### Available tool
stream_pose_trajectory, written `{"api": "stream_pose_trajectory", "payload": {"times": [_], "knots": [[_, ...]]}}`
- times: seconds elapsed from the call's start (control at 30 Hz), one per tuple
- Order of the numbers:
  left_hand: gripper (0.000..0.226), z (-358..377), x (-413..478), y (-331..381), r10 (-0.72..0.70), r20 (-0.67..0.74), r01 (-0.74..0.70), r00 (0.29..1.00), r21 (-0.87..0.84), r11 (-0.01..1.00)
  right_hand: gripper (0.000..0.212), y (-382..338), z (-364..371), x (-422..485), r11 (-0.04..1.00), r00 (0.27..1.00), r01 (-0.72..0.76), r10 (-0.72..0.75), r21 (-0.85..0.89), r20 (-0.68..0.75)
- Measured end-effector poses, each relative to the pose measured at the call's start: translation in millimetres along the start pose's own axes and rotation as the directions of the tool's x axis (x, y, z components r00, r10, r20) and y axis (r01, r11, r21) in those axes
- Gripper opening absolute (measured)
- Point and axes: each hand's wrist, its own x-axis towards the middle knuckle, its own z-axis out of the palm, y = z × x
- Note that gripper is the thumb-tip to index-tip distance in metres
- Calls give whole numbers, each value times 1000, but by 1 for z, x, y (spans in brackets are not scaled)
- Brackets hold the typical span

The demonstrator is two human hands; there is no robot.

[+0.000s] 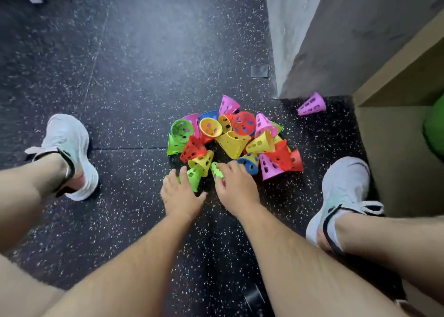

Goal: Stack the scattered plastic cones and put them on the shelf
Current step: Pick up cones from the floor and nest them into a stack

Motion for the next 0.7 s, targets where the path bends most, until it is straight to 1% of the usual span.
{"api": "stream_pose_trajectory", "payload": {"times": [0.03,0.07,0.17,0.2,0.23,0.33,0.4,0.47,0.57,0.63,0.7], "knots": [[90,-1,8,1,-10,20,10,1000,-2,1000,38,-8,3,7,999,999,39,-39,-9,13],[83,-2,15,4,-20,44,20,999,-13,1000,37,-14,4,14,997,996,76,-75,-24,38],[53,-9,27,11,-35,139,40,990,-37,999,40,-23,7,31,979,976,182,-169,-89,138],[51,-12,30,12,-40,180,48,983,-39,998,40,-22,6,36,969,966,216,-194,-120,172],[52,-14,32,12,-46,221,55,974,-35,998,40,-21,4,41,957,955,248,-216,-150,205],[69,-29,46,12,-89,321,91,943,8,996,41,-14,-8,56,912,914,344,-270,-225,301],[70,-50,60,12,-85,350,76,933,38,996,45,-8,-20,69,871,880,409,-299,-271,369],[72,-77,72,10,-73,345,61,936,45,997,53,-6,-32,83,820,847,469,-313,-327,430],[83,-104,84,-1,-73,323,97,943,-60,993,66,-15,-44,104,753,799,550,-348,-361,490],[82,-108,86,-10,-70,314,122,947,-149,981,73,-26,-42,108,709,766,600,-376,-370,522],[76,-101,86,-18,-41,289,100,956,-194,976,72,-32,-30,105,666,726,651,-407,-363,554]]}}
